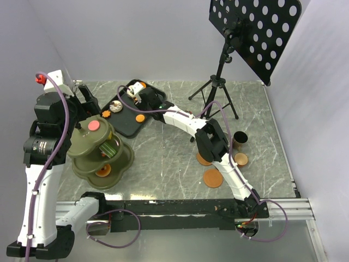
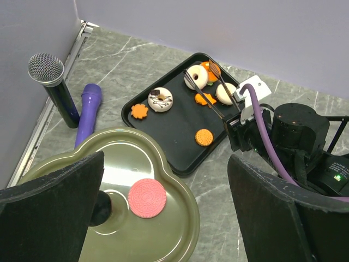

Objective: Serve the afternoon tea

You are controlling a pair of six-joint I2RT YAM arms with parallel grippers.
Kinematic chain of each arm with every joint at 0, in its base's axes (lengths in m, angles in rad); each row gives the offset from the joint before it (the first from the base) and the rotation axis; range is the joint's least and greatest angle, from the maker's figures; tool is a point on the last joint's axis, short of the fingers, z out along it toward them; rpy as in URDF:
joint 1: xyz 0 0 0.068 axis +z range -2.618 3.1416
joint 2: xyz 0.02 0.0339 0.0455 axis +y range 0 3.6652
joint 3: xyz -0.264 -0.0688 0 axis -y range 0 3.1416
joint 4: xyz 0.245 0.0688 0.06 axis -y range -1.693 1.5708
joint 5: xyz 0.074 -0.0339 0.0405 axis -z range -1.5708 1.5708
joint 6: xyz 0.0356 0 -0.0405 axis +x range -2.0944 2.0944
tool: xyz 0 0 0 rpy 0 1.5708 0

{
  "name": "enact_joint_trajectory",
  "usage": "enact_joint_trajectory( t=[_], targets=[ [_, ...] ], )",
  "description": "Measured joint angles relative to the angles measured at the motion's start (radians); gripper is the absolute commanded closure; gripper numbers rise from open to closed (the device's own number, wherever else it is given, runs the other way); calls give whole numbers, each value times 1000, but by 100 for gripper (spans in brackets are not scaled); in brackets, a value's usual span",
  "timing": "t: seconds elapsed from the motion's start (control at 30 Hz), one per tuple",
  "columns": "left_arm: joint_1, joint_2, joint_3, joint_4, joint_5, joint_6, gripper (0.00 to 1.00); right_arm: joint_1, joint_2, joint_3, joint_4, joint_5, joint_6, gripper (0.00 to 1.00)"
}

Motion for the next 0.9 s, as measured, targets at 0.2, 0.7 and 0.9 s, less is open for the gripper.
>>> enact_joint_trajectory(
  t=[0.2,0.7,0.9],
  targets=[
    [0,0,0,0,-8,0,0,2,0,-9,-2,2,0,51],
    [0,0,0,0,-10,-2,0,2,0,-40,-7,32,-19,52],
    [0,0,0,0,-16,-3,0,2,0,-57,-14,45,-27,61]
  ],
)
